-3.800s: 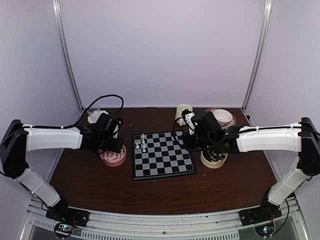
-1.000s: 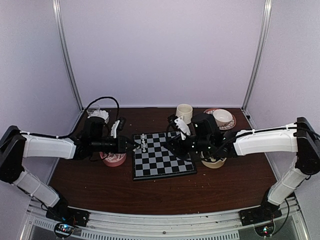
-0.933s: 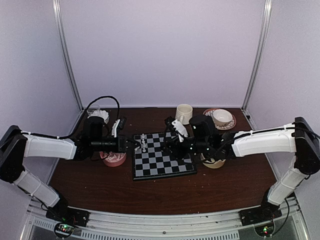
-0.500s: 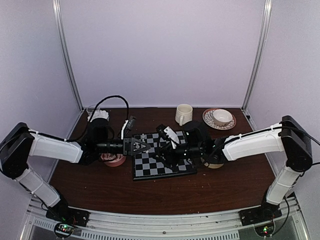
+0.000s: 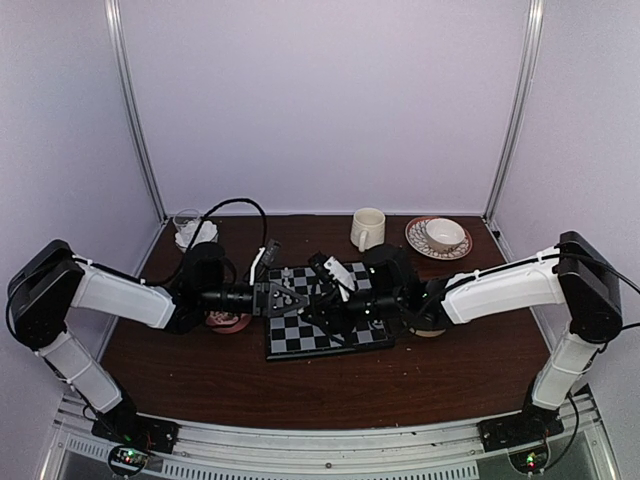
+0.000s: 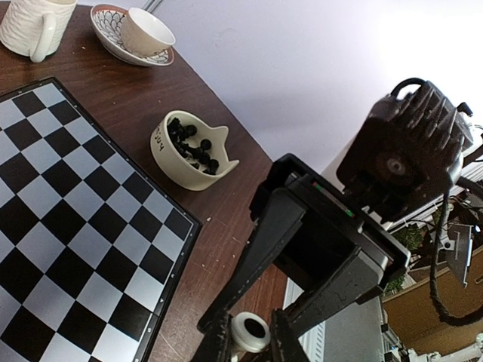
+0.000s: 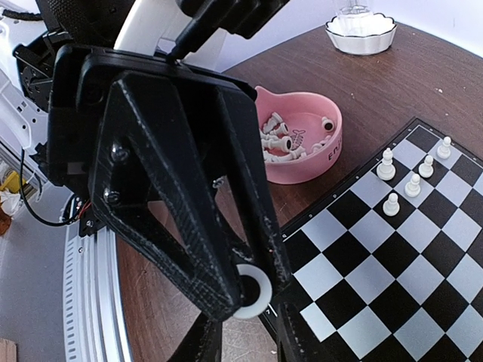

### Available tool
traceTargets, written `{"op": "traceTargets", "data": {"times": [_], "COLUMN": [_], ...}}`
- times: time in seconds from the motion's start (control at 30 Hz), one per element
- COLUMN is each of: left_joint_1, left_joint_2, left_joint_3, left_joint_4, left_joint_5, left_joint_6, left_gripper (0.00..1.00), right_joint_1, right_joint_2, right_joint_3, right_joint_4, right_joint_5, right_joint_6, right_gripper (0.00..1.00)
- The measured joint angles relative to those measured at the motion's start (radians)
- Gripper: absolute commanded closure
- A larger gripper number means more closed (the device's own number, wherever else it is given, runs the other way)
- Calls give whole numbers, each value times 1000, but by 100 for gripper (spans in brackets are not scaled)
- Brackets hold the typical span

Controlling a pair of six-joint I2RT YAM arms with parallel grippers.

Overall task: Set up the chess pieces on the board
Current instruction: Pass from the left arm to the right

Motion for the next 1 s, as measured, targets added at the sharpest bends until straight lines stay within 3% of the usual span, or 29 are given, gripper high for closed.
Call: {"op": "traceTargets", "data": {"times": [0.43, 0.67, 1.0], "left_joint_1": [-23, -23, -23], "left_joint_2": [31, 62, 63], "left_joint_3": [0, 0, 1], "left_joint_4": [67, 132, 127], "left_joint_5": [3, -1, -13], "left_joint_6": [-27, -56, -45], "left_gripper": [86, 83, 73], "right_joint_1": [6, 4, 5], "right_joint_2": [12, 13, 13], "right_joint_3": [4, 3, 2], "right_joint_4": [16, 15, 16], "right_joint_5": [-1, 5, 8], "right_joint_6": [3, 26, 35], "right_gripper": [79, 93, 100]}}
